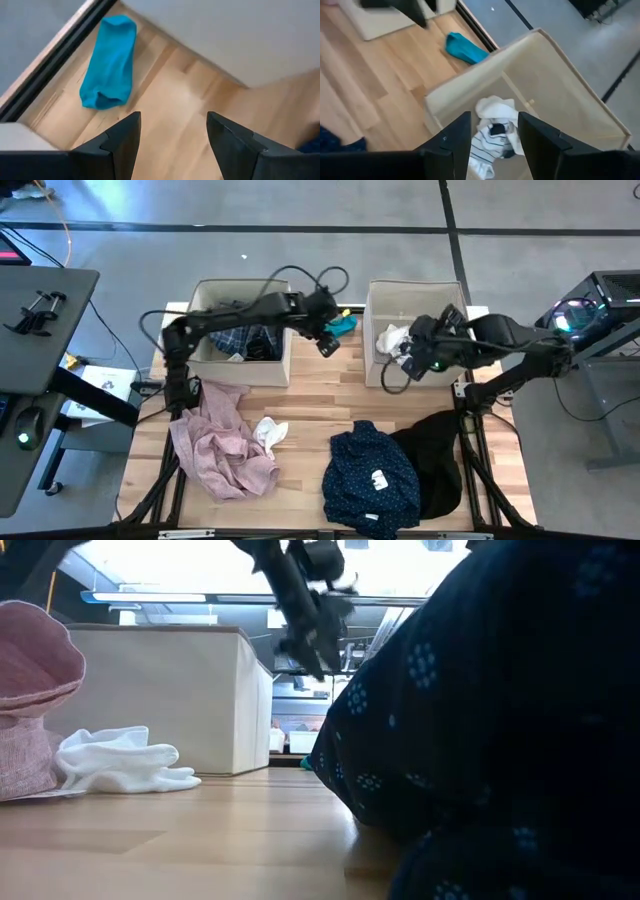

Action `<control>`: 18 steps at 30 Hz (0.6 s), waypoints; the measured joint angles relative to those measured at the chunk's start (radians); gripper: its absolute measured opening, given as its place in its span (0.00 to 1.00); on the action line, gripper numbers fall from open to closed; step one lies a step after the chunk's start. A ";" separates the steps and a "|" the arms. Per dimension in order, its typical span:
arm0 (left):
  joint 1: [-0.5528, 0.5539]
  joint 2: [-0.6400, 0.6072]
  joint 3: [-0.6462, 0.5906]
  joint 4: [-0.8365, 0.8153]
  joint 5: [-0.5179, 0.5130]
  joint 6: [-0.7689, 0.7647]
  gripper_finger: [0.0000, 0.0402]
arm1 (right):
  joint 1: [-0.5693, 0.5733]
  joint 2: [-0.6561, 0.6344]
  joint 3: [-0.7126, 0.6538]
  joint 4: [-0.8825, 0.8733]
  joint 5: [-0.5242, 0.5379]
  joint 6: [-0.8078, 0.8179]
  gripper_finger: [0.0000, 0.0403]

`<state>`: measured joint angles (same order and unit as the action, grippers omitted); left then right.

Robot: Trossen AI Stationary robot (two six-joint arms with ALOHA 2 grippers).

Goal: Sort clothes
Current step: Put the blue sock into the right laundry organizer

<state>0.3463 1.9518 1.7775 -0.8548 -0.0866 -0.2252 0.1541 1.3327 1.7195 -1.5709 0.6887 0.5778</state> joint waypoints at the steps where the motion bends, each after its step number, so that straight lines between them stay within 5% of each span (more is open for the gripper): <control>1: 0.006 0.025 0.000 0.012 -0.001 0.009 0.53 | 0.015 0.000 0.000 0.000 0.002 0.009 0.37; 11: 0.056 0.199 0.001 0.089 -0.011 0.071 0.52 | 0.089 -0.001 0.000 0.000 0.013 0.078 0.37; 18: 0.080 0.285 0.001 0.142 -0.062 0.100 0.39 | 0.091 -0.001 0.000 0.000 0.013 0.081 0.37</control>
<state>0.4262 2.2371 1.7782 -0.7129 -0.1486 -0.1249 0.2451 1.3315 1.7195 -1.5711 0.7021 0.6586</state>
